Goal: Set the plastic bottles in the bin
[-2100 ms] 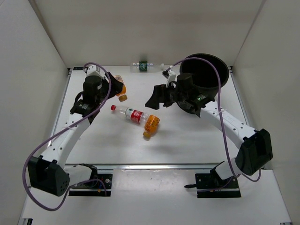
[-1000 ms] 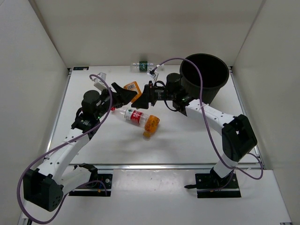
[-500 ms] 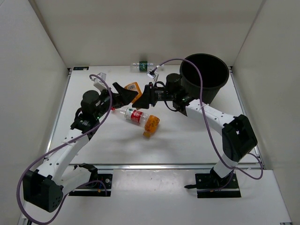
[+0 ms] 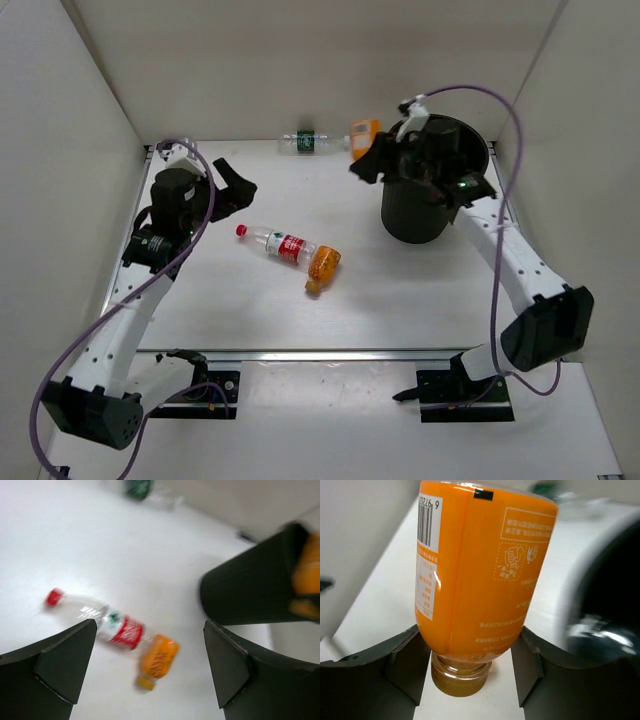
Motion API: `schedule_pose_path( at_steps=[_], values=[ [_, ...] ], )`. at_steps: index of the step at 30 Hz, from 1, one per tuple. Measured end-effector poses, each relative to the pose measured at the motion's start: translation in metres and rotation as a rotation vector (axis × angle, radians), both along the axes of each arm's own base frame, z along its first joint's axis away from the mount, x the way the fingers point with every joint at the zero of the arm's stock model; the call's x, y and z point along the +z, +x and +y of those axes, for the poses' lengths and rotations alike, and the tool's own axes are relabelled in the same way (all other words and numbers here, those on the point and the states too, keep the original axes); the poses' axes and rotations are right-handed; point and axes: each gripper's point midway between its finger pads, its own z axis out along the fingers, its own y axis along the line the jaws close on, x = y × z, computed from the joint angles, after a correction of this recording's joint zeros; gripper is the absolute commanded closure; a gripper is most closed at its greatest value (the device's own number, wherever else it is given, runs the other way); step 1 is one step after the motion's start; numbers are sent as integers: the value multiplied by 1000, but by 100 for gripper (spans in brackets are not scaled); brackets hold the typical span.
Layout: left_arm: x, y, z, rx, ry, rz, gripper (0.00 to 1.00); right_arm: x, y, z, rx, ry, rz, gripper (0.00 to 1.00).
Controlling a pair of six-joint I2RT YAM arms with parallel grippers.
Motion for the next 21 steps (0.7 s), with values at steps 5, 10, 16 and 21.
schedule_pose_path(
  at_steps=[5, 10, 16, 21],
  values=[
    [-106, -1, 24, 71, 156, 329, 1, 25, 26, -116, -388, -139, -52, 95],
    [-173, -35, 42, 98, 267, 577, 1, -10, 41, -199, -650, -312, 61, 23],
    [-173, -36, 50, 122, 306, 582, 1, -33, 48, -202, -689, -513, 102, 1],
    [-173, -36, 53, 128, 318, 579, 2, 24, 47, -160, -667, -539, -65, 1]
  ],
)
